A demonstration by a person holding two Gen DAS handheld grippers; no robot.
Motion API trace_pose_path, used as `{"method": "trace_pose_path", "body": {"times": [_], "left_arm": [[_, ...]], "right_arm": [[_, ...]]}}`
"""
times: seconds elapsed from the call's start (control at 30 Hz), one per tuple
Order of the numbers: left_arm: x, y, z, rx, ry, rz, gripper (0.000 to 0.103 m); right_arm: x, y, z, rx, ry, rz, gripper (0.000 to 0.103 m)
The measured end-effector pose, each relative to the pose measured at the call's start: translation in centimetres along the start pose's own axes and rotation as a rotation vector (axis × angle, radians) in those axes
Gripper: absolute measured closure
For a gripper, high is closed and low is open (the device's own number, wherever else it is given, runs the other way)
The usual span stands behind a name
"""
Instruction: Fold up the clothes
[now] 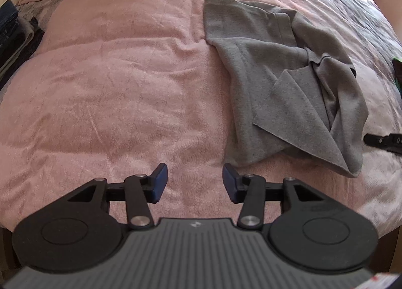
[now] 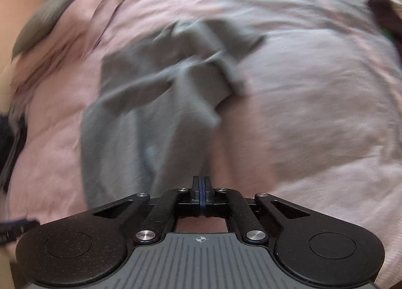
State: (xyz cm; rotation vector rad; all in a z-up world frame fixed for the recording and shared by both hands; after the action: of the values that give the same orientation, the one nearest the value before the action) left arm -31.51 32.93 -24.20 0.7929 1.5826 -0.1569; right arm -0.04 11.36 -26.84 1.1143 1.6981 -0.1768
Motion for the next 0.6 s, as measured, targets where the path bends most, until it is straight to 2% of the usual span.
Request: {"method": "trace_pose_path", "body": {"times": [0.1, 0.13, 0.23, 0.3, 0.33, 0.37, 0.43, 0.53, 0.6], "left_arm": [[0.5, -0.6, 2.7, 0.071, -0.018, 0.017, 0.060], [0.7, -0.8, 3.7, 0.101, -0.027, 0.024, 0.060], [1.5, -1.5, 6.9, 0.204, -0.040, 0.067, 0.060], [2.1, -2.1, 9.5, 0.304, -0.028, 0.124, 0.060], [2.4, -2.3, 10.5, 0.350, -0.016, 0.148, 0.060], [2.9, -2.6, 11.8, 0.411, 0.008, 0.175, 0.060], [3.8, -2.9, 13.6, 0.509, 0.048, 0.233, 0.060], [5.1, -2.7, 15.2, 0.598, 0.090, 0.290, 0.062], [5.8, -2.0, 15.5, 0.618, 0.096, 0.310, 0.075]], "right_arm": [[-1.9, 0.0, 7.9, 0.126, -0.186, -0.029, 0.103], [-2.6, -0.1, 10.1, 0.155, -0.206, -0.050, 0.103], [-5.0, -0.7, 13.9, 0.226, -0.174, -0.069, 0.103], [-5.5, -1.3, 14.5, 0.243, -0.149, -0.085, 0.100], [-5.5, -1.5, 14.3, 0.246, -0.131, -0.087, 0.088], [-5.5, -1.7, 14.0, 0.246, -0.110, -0.086, 0.071], [-4.7, -2.2, 12.2, 0.240, -0.073, -0.095, 0.059], [-3.4, -2.3, 10.3, 0.223, -0.026, -0.126, 0.059], [-3.0, -2.2, 8.9, 0.192, 0.012, -0.135, 0.059]]}}
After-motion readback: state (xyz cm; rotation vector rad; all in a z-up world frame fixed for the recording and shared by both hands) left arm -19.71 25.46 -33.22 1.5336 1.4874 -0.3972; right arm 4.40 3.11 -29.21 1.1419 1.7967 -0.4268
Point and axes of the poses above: each gripper's, at about its wrist camera, not at the fingertips, and x roughly the way its jaws point, z to its right, y to its top, the point moved 3 cm from there along x, roughly the way its jaws point, and after that the axes turned 13 degrees about y, right-handed, at the moved point
